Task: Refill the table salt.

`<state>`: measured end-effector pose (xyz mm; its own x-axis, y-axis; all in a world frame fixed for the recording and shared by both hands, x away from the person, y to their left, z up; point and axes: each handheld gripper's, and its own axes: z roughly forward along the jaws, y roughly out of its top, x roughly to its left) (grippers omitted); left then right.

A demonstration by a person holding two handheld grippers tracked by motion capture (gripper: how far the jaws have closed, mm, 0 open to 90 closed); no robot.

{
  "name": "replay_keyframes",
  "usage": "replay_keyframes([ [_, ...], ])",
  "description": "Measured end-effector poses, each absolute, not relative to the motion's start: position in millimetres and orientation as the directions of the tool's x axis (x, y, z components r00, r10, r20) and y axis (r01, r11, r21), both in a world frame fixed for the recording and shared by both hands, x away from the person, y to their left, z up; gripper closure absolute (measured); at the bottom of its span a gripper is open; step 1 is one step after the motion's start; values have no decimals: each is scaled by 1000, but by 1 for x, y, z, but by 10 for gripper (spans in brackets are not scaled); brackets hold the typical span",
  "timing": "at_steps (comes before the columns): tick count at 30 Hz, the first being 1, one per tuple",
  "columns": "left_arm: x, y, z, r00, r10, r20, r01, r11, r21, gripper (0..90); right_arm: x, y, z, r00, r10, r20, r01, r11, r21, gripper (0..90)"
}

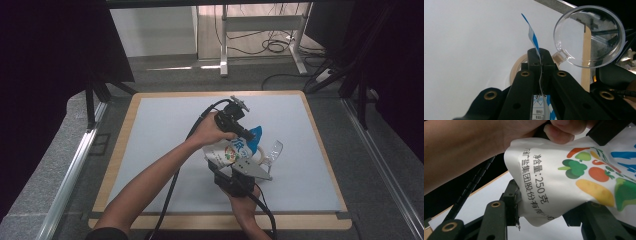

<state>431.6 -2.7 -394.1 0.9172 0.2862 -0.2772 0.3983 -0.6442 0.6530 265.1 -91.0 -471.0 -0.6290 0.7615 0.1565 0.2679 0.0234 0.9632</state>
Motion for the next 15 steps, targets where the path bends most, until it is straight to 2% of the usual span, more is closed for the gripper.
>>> replay_keyframes([
  [15,432,-3,-395,918,285,-276,397,-648,651,899,265,-91,-471,-627,764,154,268,26,963,560],
])
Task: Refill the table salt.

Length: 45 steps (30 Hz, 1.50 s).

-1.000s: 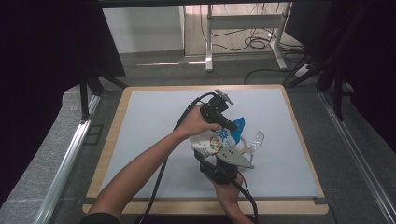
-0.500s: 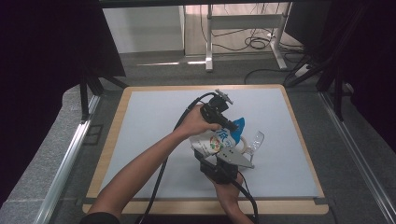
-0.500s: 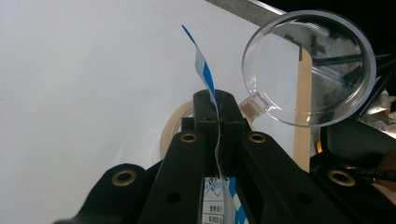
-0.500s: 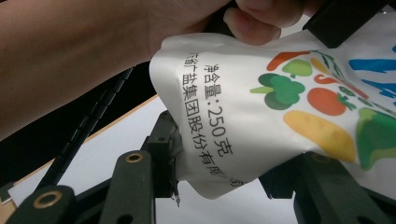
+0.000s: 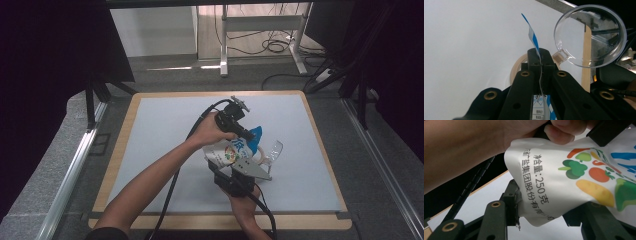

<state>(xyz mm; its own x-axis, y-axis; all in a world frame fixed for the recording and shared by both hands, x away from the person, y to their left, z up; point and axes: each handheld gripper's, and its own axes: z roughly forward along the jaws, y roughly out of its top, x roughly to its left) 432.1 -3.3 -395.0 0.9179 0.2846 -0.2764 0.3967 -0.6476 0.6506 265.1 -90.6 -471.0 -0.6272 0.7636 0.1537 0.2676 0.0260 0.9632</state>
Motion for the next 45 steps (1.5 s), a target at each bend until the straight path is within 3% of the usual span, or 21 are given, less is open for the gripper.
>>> replay_keyframes([
  [45,434,-3,-398,919,288,-270,395,-652,647,899,265,-84,-477,-598,785,164,264,0,965,562],
])
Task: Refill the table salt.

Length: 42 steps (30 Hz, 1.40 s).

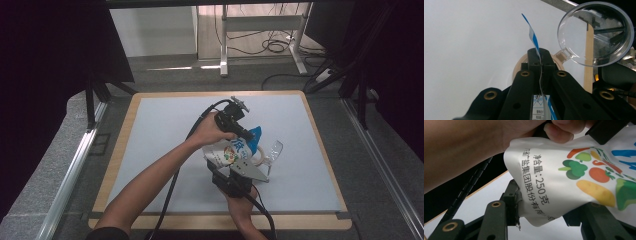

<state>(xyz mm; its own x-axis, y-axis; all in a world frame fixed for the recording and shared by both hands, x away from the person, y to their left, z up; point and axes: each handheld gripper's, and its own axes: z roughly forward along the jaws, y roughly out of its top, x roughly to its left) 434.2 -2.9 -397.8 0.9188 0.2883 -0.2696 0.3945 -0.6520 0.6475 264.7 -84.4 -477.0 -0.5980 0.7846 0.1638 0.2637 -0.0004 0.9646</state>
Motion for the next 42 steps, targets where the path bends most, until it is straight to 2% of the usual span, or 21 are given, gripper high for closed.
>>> replay_keyframes([
  [42,435,4,-401,919,290,-269,395,-639,660,898,266,-80,-486,-595,790,144,248,10,969,562],
])
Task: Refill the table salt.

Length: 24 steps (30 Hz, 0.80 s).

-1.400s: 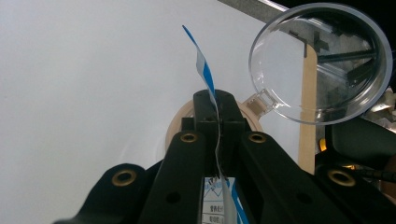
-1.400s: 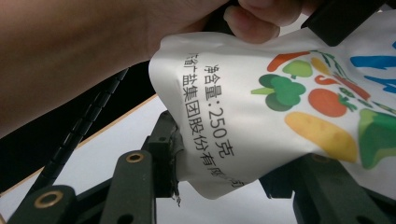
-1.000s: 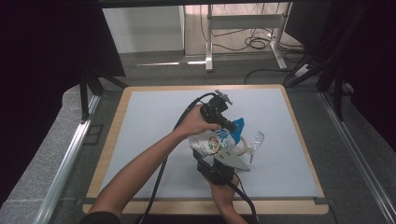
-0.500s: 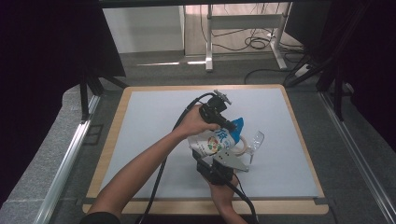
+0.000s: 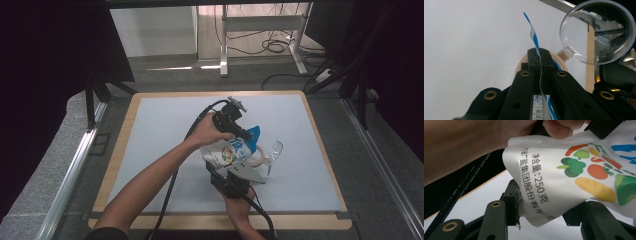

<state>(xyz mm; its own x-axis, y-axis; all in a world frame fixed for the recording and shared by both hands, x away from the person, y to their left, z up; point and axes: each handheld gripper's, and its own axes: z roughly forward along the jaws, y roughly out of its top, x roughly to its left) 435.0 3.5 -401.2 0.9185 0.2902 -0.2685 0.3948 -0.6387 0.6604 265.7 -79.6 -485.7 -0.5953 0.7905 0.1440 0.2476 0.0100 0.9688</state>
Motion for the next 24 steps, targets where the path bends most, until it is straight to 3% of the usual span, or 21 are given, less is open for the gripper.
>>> replay_keyframes([
  [24,436,-1,-404,920,293,-260,391,-642,659,898,268,-83,-489,-591,792,152,263,11,965,563],
])
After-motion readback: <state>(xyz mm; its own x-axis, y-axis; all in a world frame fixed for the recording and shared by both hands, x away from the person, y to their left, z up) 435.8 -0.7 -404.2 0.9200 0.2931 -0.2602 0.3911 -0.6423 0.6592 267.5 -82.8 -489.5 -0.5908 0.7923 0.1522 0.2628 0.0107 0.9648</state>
